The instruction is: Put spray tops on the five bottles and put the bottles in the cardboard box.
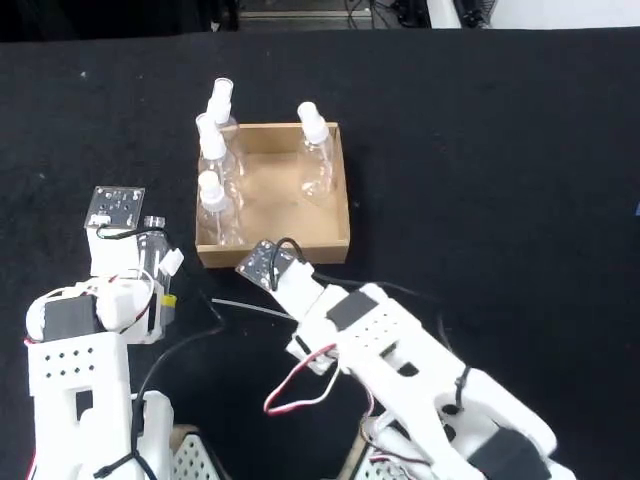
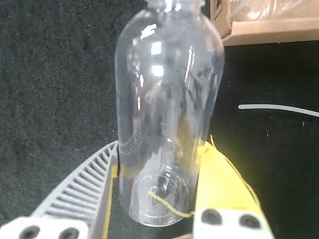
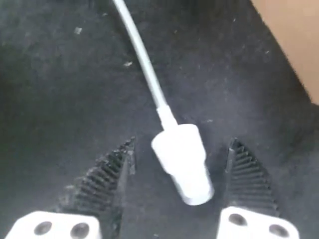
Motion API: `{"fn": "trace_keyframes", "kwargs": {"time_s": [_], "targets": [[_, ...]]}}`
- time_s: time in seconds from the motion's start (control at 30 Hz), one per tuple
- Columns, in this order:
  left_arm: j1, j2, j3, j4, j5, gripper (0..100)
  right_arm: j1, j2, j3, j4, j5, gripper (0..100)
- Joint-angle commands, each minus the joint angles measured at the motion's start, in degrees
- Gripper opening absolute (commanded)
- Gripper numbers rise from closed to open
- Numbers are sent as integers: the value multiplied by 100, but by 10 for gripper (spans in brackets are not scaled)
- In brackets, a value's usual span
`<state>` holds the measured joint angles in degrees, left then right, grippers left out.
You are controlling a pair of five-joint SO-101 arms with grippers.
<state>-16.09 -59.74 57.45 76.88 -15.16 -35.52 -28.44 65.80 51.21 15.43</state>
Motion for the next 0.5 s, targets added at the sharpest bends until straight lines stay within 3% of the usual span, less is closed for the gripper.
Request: {"fn": "trace_keyframes", "kwargs": {"time_s": [0.0, 0.1, 0.23, 0.47], "targets": [[-66, -158, -268, -88, -9, 30, 607, 198, -84, -211, 308, 254], [-57, -158, -268, -105, -9, 30, 809, 198, -92, -202, 431, 162], [-57, -158, -286, -105, -9, 30, 809, 198, -48, 44, 1178, 30], [-57, -158, -277, -105, -9, 30, 1600, 198, -804, 1635, 2251, 11]]}}
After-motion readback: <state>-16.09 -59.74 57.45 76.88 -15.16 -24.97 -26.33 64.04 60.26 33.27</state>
